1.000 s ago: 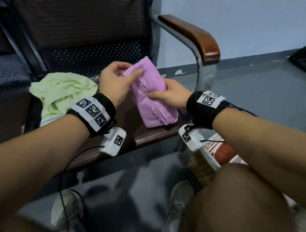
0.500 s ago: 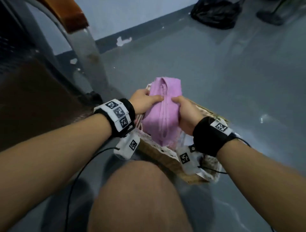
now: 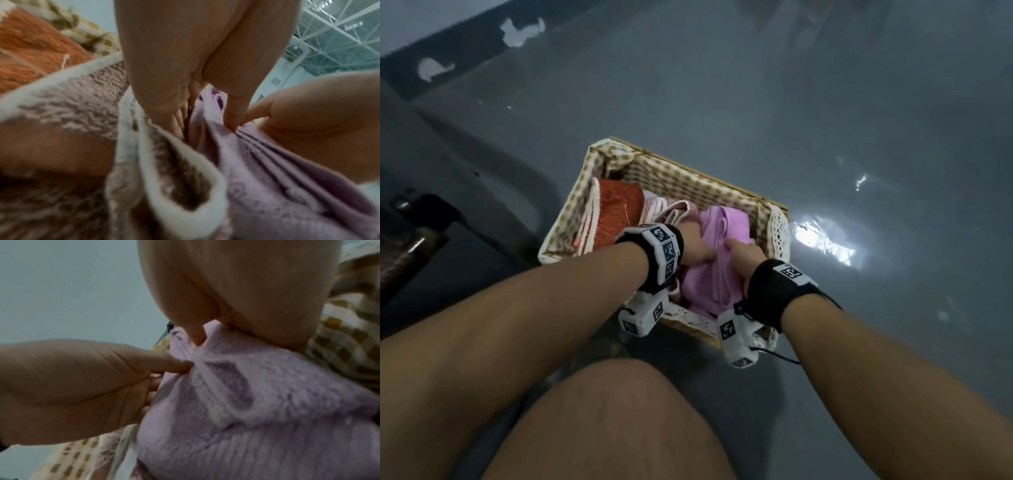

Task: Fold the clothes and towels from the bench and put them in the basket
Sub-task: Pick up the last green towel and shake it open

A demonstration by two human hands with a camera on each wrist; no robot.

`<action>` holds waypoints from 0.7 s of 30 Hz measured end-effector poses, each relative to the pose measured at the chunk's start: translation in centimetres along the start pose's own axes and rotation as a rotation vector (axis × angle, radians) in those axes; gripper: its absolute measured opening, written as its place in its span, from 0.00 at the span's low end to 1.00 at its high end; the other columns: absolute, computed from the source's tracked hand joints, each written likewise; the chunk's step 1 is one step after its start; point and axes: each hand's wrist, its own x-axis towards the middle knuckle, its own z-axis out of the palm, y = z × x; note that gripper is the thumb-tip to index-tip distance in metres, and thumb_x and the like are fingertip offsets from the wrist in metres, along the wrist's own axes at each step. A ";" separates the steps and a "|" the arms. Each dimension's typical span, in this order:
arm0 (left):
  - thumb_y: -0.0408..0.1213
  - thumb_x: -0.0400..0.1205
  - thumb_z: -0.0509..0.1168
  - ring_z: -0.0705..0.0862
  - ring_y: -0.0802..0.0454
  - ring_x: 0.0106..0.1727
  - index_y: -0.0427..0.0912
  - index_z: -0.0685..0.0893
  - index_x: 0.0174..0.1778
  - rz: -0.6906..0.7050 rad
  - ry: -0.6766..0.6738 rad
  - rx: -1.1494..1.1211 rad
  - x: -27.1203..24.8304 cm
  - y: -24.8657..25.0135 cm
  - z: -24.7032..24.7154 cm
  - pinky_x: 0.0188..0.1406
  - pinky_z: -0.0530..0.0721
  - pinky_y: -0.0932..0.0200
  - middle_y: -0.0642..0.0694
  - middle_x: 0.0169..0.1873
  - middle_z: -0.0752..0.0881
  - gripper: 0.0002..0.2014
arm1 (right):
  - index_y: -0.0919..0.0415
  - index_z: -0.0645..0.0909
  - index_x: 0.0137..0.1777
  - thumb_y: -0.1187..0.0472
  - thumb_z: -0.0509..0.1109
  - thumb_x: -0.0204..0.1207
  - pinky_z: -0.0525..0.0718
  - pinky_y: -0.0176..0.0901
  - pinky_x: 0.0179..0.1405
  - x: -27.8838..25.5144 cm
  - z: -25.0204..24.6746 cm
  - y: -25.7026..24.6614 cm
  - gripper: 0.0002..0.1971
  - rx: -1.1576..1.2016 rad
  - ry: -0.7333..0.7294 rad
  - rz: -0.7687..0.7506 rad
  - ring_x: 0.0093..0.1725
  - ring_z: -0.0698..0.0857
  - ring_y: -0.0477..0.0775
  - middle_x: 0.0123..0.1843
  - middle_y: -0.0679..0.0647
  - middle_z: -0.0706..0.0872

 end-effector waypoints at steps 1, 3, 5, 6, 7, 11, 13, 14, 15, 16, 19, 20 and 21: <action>0.64 0.67 0.65 0.85 0.38 0.58 0.40 0.83 0.65 0.010 0.001 0.032 0.2 0.1 0.2 0.64 0.83 0.45 0.38 0.59 0.87 0.37 | 0.67 0.64 0.84 0.50 0.66 0.82 0.73 0.53 0.77 0.3 0.0 0.1 0.34 0.004 0.010 0.013 0.75 0.76 0.67 0.79 0.65 0.75; 0.65 0.67 0.64 0.84 0.37 0.61 0.39 0.81 0.68 -0.001 0.020 0.042 0.4 0.1 0.0 0.66 0.82 0.45 0.38 0.61 0.85 0.40 | 0.68 0.63 0.85 0.52 0.67 0.81 0.75 0.54 0.75 0.7 -0.1 -0.2 0.36 -0.007 0.011 0.024 0.76 0.76 0.67 0.80 0.65 0.74; 0.59 0.72 0.68 0.85 0.38 0.59 0.37 0.82 0.66 -0.035 0.028 -0.006 0.0 0.1 -0.5 0.63 0.84 0.47 0.38 0.58 0.85 0.34 | 0.70 0.64 0.83 0.50 0.69 0.79 0.80 0.51 0.68 0.6 -0.3 -1.1 0.38 -0.078 0.012 0.017 0.73 0.79 0.68 0.78 0.66 0.76; 0.54 0.76 0.69 0.86 0.38 0.55 0.36 0.84 0.60 -0.036 0.025 -0.049 -0.1 0.1 -0.9 0.58 0.86 0.48 0.39 0.52 0.86 0.26 | 0.71 0.65 0.83 0.47 0.70 0.79 0.81 0.52 0.68 0.4 -0.6 -1.7 0.39 -0.124 0.033 -0.007 0.73 0.80 0.68 0.78 0.66 0.77; 0.49 0.79 0.70 0.87 0.39 0.49 0.36 0.86 0.51 -0.030 0.024 -0.107 -0.4 0.0 -1.4 0.53 0.86 0.49 0.39 0.45 0.86 0.18 | 0.71 0.66 0.82 0.45 0.71 0.78 0.81 0.55 0.70 -0.1 -0.9 -2.5 0.40 -0.174 0.058 -0.050 0.73 0.80 0.69 0.77 0.67 0.77; 0.38 0.83 0.67 0.86 0.44 0.41 0.33 0.87 0.48 0.015 0.073 -0.324 -3.2 -0.6 -4.5 0.33 0.83 0.60 0.37 0.41 0.88 0.10 | 0.64 0.85 0.58 0.49 0.68 0.75 0.85 0.50 0.53 -3.1 -1.4 -7.0 0.20 -0.406 0.008 -0.350 0.56 0.87 0.64 0.52 0.62 0.88; 0.37 0.83 0.68 0.87 0.49 0.40 0.34 0.89 0.52 0.029 0.177 -0.376 -5.8 -1.1 -6.8 0.25 0.79 0.66 0.39 0.44 0.90 0.10 | 0.60 0.84 0.42 0.52 0.67 0.77 0.78 0.44 0.38 -5.7 -0.5 -9.8 0.11 -0.494 -0.111 -0.450 0.44 0.84 0.60 0.40 0.57 0.85; 0.36 0.82 0.69 0.87 0.48 0.41 0.36 0.89 0.51 0.043 0.244 -0.384 -7.2 -1.6 -8.1 0.23 0.78 0.67 0.40 0.44 0.90 0.08 | 0.59 0.83 0.39 0.54 0.67 0.78 0.75 0.42 0.34 -7.1 0.4 -11.2 0.11 -0.509 -0.181 -0.495 0.40 0.82 0.58 0.38 0.57 0.85; 0.36 0.81 0.70 0.87 0.47 0.41 0.38 0.89 0.49 0.061 0.309 -0.376 -8.9 -2.3 -9.5 0.26 0.81 0.66 0.40 0.44 0.90 0.06 | 0.58 0.84 0.37 0.56 0.68 0.78 0.74 0.42 0.33 -8.7 1.5 -12.5 0.10 -0.500 -0.255 -0.544 0.39 0.82 0.57 0.37 0.57 0.86; 0.37 0.81 0.71 0.87 0.46 0.42 0.41 0.89 0.49 0.072 0.362 -0.363 -10.6 -3.1 -10.9 0.32 0.84 0.62 0.40 0.46 0.91 0.05 | 0.58 0.84 0.36 0.59 0.69 0.78 0.74 0.42 0.32 -10.4 2.8 -13.7 0.10 -0.483 -0.324 -0.605 0.36 0.82 0.55 0.36 0.57 0.86; 0.42 0.80 0.73 0.92 0.44 0.47 0.46 0.87 0.50 0.066 0.483 -0.359 -16.7 -7.1 -15.0 0.52 0.87 0.50 0.40 0.48 0.92 0.07 | 0.57 0.83 0.32 0.62 0.70 0.79 0.76 0.34 0.27 -15.8 7.7 -17.2 0.13 -0.512 -0.459 -0.812 0.23 0.79 0.43 0.26 0.48 0.85; 0.43 0.79 0.73 0.92 0.44 0.47 0.47 0.87 0.50 0.049 0.533 -0.364 -19.1 -8.9 -16.1 0.54 0.87 0.48 0.41 0.46 0.93 0.07 | 0.58 0.84 0.33 0.62 0.70 0.80 0.77 0.31 0.25 -17.7 9.7 -18.2 0.12 -0.541 -0.503 -0.874 0.25 0.81 0.41 0.27 0.48 0.86; 0.43 0.79 0.73 0.92 0.44 0.47 0.48 0.87 0.49 0.030 0.583 -0.371 -21.3 -10.7 -17.1 0.56 0.87 0.45 0.42 0.44 0.93 0.06 | 0.60 0.86 0.37 0.61 0.70 0.80 0.78 0.29 0.27 -19.6 11.7 -19.2 0.10 -0.563 -0.556 -0.922 0.29 0.85 0.42 0.32 0.50 0.89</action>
